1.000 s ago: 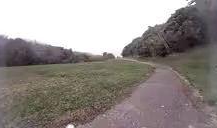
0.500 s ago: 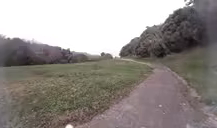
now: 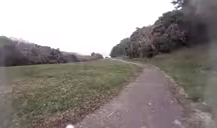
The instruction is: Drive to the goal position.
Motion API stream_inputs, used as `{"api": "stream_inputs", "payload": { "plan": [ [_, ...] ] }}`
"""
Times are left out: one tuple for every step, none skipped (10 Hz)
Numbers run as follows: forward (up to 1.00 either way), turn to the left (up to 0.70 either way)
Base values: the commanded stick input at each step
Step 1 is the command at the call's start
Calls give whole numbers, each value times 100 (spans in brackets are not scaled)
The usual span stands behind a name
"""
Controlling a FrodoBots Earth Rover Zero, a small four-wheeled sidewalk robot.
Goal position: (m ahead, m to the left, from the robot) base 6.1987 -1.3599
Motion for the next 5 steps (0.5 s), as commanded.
{"api": "stream_inputs", "payload": {
  "plan": [
    [0, 0],
    [0, 0],
    [52, 0],
    [75, 0],
    [84, 0]
  ]
}}
